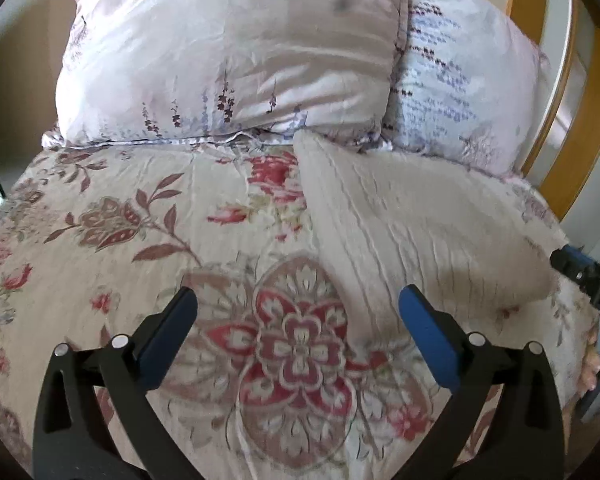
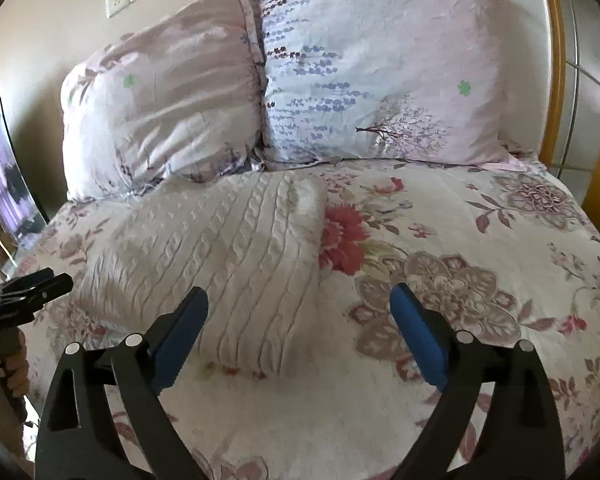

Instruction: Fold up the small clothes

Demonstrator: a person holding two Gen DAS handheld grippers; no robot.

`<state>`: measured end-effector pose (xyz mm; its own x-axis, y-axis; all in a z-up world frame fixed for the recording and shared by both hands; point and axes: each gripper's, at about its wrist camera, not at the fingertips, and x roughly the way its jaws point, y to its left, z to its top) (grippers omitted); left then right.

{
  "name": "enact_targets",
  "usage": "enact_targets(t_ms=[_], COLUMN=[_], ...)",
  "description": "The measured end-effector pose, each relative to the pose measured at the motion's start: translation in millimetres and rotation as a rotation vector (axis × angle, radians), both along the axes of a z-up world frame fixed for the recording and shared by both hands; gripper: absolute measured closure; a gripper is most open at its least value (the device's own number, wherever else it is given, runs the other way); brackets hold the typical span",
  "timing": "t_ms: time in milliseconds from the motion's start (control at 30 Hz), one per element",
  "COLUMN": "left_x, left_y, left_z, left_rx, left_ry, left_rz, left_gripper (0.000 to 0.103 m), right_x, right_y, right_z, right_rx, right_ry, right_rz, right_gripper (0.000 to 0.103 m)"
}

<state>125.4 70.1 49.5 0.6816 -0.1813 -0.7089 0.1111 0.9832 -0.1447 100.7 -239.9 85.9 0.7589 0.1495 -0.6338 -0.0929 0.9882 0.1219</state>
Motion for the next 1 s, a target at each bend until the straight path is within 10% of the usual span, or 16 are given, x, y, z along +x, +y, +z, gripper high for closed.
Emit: enact_targets(t_ms=[200,1000], left_x=[-23.4,-14.5], left_y=[-26.1,-56.7], left_z=[-6.0,-38.0], left_rx=[0.113,0.154], left_ry=[0.022,0.172], left_rz=[-0.026,-0.041], left_gripper=[0.002,0.002], right_x=[-20.2,-7.7], right_y=[8.7,51.3], right_z=[-8.5,-55.6], right_rx=[0.007,-0.103], right_ry=[0.006,0.238], right_rz=[-0.018,-0.024], right_gripper=[0.001,0.001])
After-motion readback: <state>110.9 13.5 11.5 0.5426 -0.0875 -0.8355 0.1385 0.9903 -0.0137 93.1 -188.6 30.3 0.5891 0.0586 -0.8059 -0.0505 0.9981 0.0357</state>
